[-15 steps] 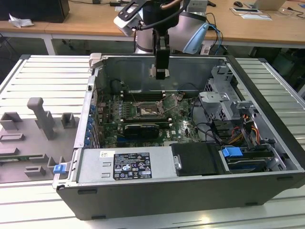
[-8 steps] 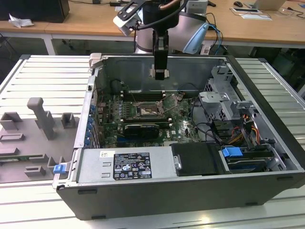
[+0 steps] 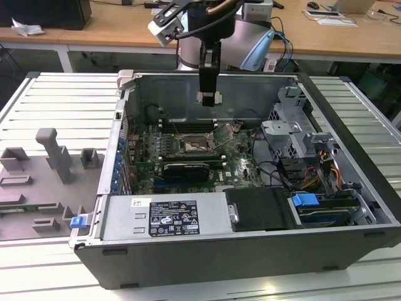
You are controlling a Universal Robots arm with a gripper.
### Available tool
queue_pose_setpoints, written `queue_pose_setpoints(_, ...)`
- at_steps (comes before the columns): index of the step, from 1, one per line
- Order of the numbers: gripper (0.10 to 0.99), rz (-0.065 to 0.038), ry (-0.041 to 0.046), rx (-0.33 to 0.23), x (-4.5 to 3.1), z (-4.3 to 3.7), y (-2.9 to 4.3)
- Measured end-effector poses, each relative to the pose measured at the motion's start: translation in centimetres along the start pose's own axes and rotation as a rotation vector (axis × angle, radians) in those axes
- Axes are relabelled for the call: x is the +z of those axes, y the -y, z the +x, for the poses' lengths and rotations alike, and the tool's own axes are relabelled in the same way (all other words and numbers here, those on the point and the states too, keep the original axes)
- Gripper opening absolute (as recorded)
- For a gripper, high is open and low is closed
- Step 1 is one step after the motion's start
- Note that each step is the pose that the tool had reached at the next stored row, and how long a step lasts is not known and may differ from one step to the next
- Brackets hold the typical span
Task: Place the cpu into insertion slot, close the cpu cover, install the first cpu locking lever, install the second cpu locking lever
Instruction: 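Place the cpu into insertion slot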
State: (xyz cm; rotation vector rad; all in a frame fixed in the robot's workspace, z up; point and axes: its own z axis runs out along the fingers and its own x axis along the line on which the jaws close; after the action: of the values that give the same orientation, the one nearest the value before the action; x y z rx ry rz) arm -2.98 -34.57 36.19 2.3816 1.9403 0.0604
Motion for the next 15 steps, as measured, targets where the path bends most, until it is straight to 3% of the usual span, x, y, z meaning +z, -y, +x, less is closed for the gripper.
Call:
queue_pose_setpoints(1,0.537,0.000,-0.0009,-0.012,0.04,0.00,0.00)
queue_pose_setpoints(5,0.537,-0.001,-0.0116,-0.150,0.48,0.02,0.04)
queue_pose_setpoints(10,0.537,-0.001,-0.0156,-0.201,0.77,0.04,0.07)
queue_pose_setpoints(15,0.537,0.003,-0.0157,-0.206,1.30,0.04,0.12)
